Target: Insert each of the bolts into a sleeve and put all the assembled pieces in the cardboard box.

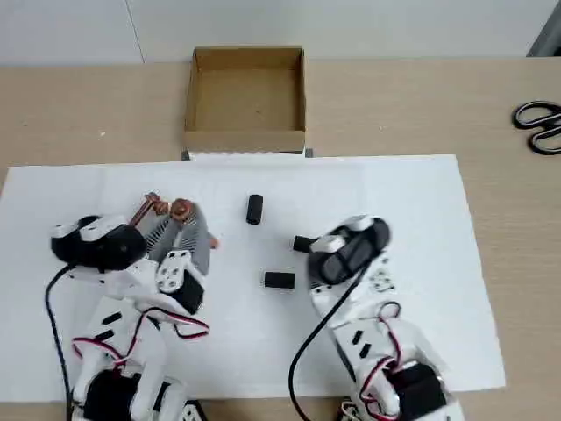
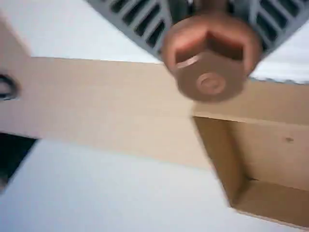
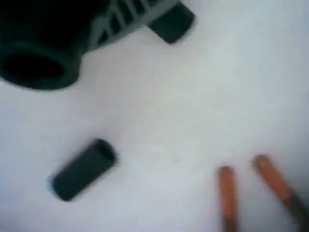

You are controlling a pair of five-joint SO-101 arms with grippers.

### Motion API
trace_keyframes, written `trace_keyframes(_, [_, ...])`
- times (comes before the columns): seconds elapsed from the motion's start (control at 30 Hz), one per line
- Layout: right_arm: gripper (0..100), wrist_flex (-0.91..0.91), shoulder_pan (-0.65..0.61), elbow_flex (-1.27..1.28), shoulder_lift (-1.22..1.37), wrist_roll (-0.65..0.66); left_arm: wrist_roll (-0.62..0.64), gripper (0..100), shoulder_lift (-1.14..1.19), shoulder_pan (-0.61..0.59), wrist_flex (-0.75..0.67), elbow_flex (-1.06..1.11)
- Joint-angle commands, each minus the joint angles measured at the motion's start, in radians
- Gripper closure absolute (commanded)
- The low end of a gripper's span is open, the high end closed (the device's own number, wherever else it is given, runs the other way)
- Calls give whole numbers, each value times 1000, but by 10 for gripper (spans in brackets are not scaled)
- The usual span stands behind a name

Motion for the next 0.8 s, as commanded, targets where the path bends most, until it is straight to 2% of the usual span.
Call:
trace_keyframes(0.0, [995,-99,-119,26,-10,-8,71,994,-12,66,-46,-2])
trace_keyframes(0.23, [995,-159,-252,40,-10,-5,74,994,-20,155,-48,-10])
trace_keyframes(0.37, [995,-156,-257,44,-5,-6,75,994,-21,196,-49,-10])
trace_keyframes(0.77, [995,-165,-259,68,-8,-8,75,994,-20,218,-44,-50])
